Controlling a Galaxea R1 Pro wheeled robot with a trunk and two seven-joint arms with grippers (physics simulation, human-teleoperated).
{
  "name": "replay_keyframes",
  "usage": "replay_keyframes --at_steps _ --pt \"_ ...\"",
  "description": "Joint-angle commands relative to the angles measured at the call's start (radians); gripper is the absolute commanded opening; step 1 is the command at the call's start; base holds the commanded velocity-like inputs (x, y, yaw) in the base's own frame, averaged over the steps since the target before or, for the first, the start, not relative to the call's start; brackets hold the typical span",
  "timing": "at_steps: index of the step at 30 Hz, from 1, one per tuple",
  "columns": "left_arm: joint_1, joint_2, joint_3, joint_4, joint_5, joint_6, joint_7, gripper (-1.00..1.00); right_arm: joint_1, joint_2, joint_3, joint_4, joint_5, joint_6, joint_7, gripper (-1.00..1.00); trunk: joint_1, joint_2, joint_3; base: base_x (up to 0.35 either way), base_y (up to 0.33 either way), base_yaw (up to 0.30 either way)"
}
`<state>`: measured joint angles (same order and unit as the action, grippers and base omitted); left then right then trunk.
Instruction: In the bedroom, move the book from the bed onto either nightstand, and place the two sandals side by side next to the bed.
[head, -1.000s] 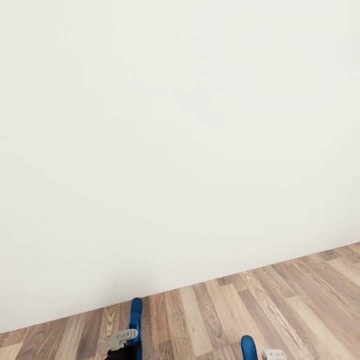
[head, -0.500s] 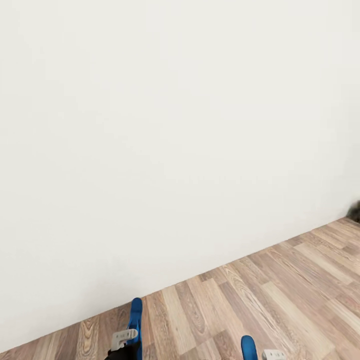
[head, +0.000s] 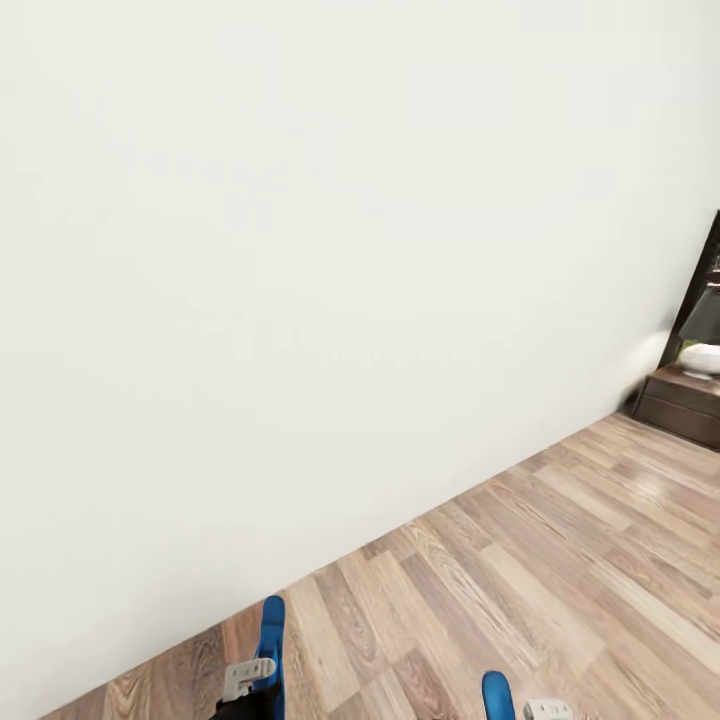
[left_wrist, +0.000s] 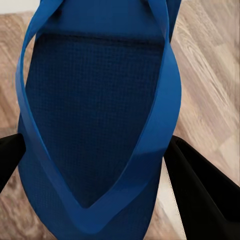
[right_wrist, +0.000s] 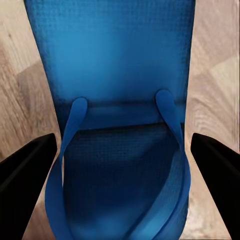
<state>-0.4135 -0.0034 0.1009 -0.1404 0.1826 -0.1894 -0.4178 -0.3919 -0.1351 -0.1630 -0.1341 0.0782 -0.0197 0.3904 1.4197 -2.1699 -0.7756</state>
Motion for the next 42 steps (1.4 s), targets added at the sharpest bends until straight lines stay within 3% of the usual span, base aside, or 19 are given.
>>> replay_keyframes --at_steps 1,42 --pt "-0.001 0.000 0.008 0.001 0.003 0.000 -0.007 -1.00 -0.001 0.000 -0.009 0.001 0.008 -0.002 0.005 -1.00 0.000 0.000 -0.001 0.000 0.000 -0.300" --pt "0.000 -0.001 0.008 0.001 0.003 0.001 -0.007 -1.00 -0.001 0.000 -0.009 0.001 0.006 -0.002 0.005 -1.00 0.000 0.000 -0.001 -0.006 0.000 -0.300"
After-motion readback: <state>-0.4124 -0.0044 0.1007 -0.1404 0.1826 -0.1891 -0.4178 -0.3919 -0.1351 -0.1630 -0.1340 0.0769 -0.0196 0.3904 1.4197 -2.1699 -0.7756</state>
